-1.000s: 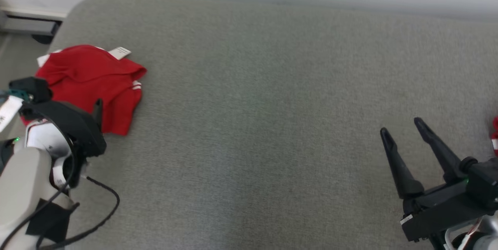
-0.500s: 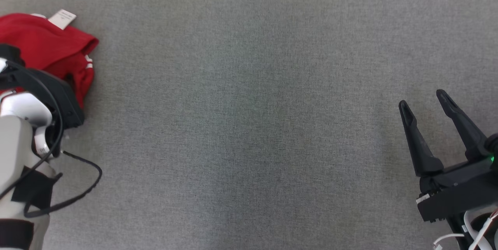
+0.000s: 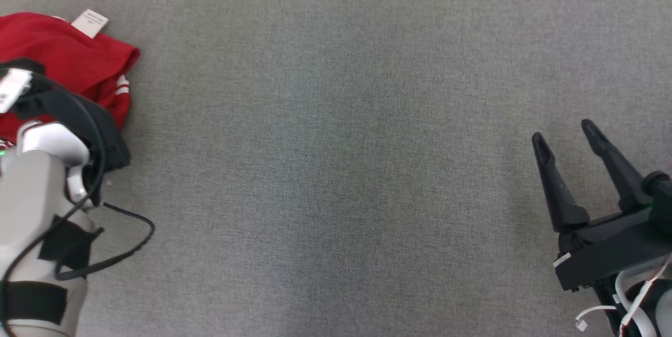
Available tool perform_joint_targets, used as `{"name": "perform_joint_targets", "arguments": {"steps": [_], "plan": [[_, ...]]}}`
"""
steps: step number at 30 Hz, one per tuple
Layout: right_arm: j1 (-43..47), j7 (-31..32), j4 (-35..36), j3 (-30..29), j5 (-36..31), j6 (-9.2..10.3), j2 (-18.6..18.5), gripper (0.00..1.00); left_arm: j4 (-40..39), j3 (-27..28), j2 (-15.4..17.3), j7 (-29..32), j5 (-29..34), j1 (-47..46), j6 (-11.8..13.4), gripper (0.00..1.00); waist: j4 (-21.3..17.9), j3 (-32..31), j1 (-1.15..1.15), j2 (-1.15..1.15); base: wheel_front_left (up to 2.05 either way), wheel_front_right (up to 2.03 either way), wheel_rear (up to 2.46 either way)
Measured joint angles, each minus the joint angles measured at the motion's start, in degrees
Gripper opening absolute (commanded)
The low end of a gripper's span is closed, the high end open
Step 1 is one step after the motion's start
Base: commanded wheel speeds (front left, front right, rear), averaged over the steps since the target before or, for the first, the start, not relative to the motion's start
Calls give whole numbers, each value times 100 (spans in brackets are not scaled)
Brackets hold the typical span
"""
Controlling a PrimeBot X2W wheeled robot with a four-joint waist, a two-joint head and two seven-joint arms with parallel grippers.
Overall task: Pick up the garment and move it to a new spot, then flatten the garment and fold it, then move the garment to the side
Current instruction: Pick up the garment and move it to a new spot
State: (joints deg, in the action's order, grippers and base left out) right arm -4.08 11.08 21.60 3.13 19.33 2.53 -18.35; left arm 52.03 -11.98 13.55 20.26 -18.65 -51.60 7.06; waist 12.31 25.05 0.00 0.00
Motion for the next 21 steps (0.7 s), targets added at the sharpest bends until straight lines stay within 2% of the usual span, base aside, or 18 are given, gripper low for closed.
{"name": "perform_joint_targets", "arguments": {"steps": [9,21], "plan": [[-115,-256,-587,76,186,-1,288,100,-60,-238,-304,-572,121,-7,-18,0,61,-532,0,0,0,0,0],[-112,-732,-1239,138,380,0,695,100,-857,-960,-951,-1362,360,-203,-772,0,6,-1481,-1,0,0,0,0]]}}
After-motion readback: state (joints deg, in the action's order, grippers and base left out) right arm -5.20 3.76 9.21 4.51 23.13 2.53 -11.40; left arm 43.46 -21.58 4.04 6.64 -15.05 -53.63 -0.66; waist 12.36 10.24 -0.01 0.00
